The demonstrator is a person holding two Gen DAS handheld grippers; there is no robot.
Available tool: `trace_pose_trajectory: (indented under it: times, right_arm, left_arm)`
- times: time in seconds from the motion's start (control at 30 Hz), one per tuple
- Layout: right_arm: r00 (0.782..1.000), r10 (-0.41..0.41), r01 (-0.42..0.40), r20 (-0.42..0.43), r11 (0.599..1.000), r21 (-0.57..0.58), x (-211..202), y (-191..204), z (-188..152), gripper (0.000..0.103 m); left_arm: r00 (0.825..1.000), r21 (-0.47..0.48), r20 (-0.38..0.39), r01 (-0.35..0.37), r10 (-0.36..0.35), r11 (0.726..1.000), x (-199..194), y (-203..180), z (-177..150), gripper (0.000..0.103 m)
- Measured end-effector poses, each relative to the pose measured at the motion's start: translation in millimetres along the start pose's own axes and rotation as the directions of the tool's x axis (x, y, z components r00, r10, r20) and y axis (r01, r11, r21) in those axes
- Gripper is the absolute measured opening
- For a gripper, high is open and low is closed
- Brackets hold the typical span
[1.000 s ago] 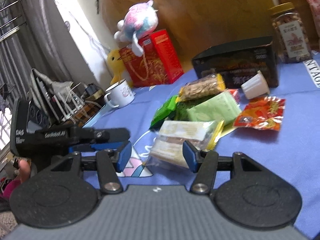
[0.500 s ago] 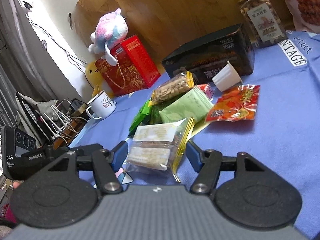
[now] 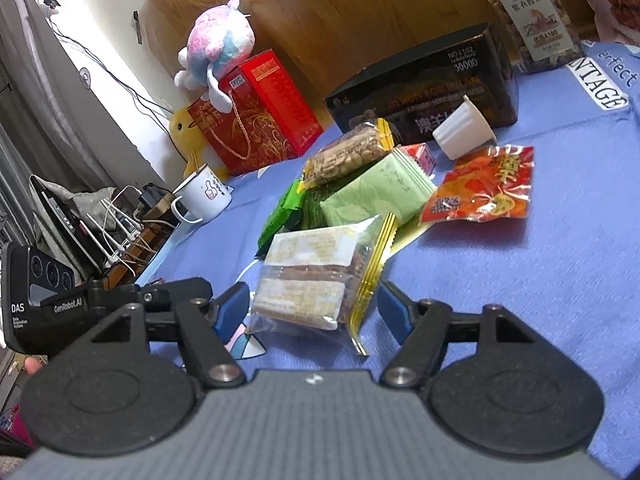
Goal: Organize snacks
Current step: 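Position the open left gripper around the white-cake bag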
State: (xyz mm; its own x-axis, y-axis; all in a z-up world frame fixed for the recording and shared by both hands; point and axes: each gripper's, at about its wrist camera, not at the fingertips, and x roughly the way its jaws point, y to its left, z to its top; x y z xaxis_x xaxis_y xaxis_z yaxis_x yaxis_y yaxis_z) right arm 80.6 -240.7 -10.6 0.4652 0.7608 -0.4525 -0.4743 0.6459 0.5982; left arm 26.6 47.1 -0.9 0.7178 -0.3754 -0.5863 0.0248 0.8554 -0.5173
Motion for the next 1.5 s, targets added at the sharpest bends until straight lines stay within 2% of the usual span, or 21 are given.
trace_pose_trajectory:
  times: [1.5]
  right_arm:
    - [1.000, 0.001, -0.001, -0.023, 1.000, -0.001, 5.7, 2.0, -7.8, 0.075]
  left_arm:
    - [1.000, 0.007, -0.014, 0.003, -0.003, 1.000, 5.1, -0.3, -3.3, 0.099]
